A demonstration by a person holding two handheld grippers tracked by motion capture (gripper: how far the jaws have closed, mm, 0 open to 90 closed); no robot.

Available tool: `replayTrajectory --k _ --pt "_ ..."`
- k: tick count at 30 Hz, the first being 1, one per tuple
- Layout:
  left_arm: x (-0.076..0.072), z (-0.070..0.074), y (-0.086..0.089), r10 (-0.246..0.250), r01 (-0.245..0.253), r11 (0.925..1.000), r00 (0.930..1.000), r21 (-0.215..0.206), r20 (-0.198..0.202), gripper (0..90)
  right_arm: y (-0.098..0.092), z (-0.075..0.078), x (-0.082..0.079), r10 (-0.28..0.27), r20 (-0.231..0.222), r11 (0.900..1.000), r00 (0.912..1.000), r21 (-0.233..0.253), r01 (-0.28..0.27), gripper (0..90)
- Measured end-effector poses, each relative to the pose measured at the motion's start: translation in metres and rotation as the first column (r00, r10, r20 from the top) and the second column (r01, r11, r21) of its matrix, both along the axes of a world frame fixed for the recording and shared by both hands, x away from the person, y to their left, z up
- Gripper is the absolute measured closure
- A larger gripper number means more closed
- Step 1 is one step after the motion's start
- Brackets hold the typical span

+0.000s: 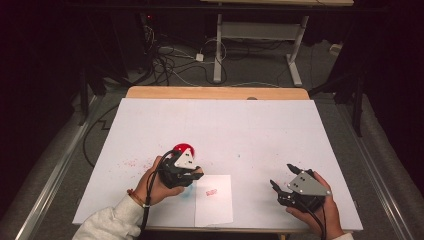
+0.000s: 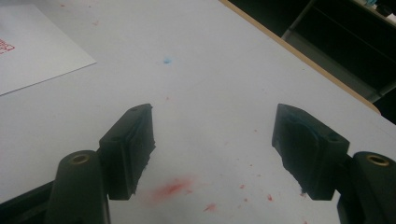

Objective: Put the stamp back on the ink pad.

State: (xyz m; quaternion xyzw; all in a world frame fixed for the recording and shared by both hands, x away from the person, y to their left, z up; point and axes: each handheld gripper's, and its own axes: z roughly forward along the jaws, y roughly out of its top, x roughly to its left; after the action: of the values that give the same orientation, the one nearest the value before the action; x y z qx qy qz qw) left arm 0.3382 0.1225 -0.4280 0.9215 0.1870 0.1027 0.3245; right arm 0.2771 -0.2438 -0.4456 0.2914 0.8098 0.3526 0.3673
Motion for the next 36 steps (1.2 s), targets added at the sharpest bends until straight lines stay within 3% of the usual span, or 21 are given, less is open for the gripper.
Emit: replayTrajectory --k 21,36 --pt "0.018 0.011 0.024 0.079 -0.079 0.9969 0.9961 -0.009 0.04 73.0 -0.004 0.0 -0.006 -0.011 0.007 1.0 0.9999 -0.004 0.011 29.9" --pt "0.039 0.009 0.039 0.152 -0.152 0.9882 0.9882 -0.019 0.019 73.0 -0.005 0.0 -0.007 -0.013 0.01 1.0 0.9999 -0.003 0.013 29.8"
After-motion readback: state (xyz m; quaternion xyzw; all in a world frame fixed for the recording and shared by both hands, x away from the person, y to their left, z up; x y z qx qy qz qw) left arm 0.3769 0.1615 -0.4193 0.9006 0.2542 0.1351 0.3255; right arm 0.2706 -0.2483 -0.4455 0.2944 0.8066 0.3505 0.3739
